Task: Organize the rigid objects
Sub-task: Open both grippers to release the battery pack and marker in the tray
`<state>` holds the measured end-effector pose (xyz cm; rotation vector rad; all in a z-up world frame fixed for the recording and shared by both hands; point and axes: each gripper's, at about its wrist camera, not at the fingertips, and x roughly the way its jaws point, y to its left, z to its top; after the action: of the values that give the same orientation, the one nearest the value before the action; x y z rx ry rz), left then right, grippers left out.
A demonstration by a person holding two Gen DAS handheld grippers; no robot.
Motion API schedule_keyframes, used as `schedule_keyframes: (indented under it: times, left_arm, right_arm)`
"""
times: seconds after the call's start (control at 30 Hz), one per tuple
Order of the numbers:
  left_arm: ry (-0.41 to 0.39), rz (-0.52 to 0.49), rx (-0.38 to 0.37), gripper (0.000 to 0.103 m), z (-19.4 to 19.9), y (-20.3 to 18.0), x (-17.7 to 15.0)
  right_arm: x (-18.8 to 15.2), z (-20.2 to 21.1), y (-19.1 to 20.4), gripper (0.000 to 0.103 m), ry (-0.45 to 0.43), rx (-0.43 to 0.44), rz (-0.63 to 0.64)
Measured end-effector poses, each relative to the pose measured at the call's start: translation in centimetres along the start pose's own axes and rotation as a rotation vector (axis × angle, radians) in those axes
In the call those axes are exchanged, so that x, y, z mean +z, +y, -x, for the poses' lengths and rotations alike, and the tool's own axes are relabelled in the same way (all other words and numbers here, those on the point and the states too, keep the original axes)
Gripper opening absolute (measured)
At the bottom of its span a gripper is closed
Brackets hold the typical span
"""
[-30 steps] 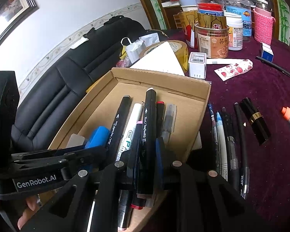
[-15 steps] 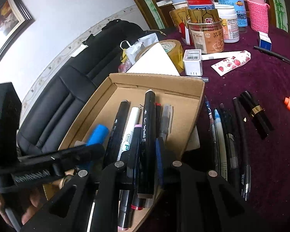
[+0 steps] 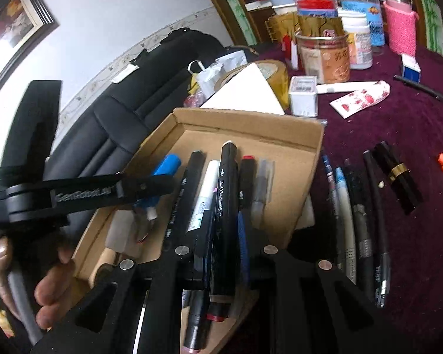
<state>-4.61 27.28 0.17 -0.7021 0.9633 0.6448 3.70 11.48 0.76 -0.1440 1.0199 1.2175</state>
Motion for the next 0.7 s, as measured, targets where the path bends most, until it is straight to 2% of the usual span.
schedule_keyframes:
  times: [0.1, 0.4, 0.5, 0.6, 0.7]
  left_arm:
    - [0.016, 0.004, 0.0, 0.034, -0.5, 0.2, 0.0]
    - [-0.023, -0.014, 0.049, 0.035, -0.3, -0.1, -0.5]
    - [-0.009, -0.017, 0.067, 0.034, -0.7, -0.2, -0.8]
    - [-0.039, -0.051, 0.112, 0.034, -0.5, -0.7, -1.3]
    - [-0.051, -0.037, 0.113, 0.035, -0.3, -0.6, -1.7]
  right_arm:
    - [-0.1, -0.2, 0.5, 0.015, 0.002, -0.029, 0.022]
    - [-0.3, -0.4, 1.3, 0.015, 0.001, -0.054, 0.051]
    - [-0.4, -0.3, 1.2, 0.016, -0.002, -0.047, 0.052]
    - [-0.4, -0.2, 1.1, 0.016, -0.009, -0.041, 0.052]
    - [-0.5, -0.1, 0.8, 0.016, -0.015, -0.016, 0.038]
